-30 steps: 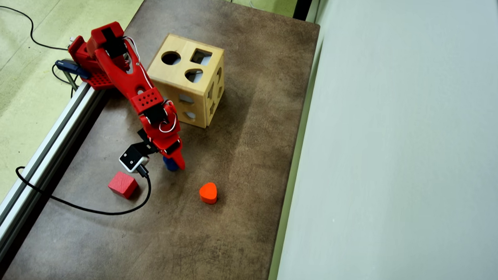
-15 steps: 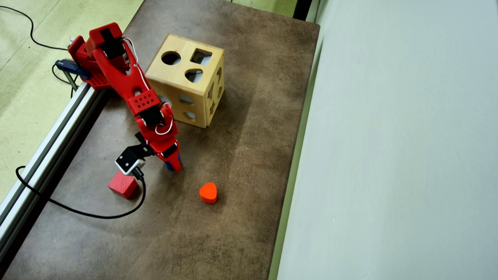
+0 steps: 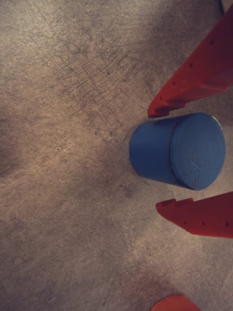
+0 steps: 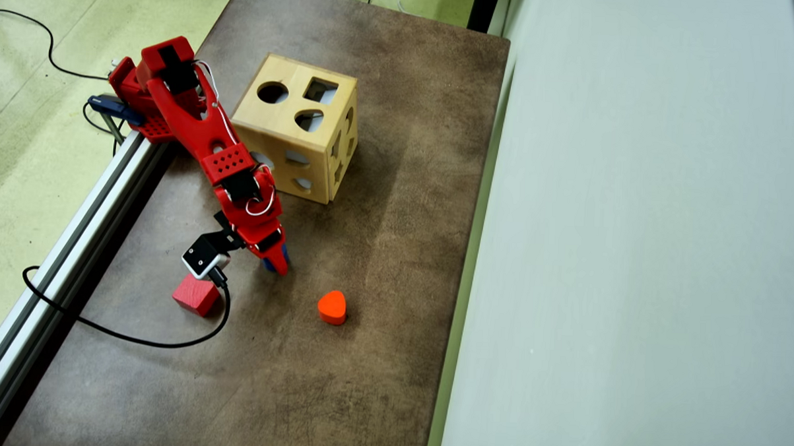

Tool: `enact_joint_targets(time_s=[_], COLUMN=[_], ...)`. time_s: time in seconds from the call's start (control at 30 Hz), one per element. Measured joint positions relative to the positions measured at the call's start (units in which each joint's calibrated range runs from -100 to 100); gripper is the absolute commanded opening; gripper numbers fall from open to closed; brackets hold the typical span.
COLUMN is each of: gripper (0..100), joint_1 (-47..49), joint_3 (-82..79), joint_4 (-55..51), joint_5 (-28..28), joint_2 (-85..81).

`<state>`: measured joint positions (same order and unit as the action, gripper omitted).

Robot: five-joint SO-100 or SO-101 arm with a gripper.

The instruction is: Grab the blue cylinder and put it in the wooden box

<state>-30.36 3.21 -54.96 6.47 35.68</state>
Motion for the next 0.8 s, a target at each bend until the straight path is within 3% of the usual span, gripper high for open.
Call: enact_joint_targets(time_s=[0.63,0.8], gripper=[26,21], joint_1=[1.51,1.51], joint_3=[0.00,0.00], joint_4=[0.00,0.00], joint_5=[0.00,0.00], joint_2=[0.00,0.00])
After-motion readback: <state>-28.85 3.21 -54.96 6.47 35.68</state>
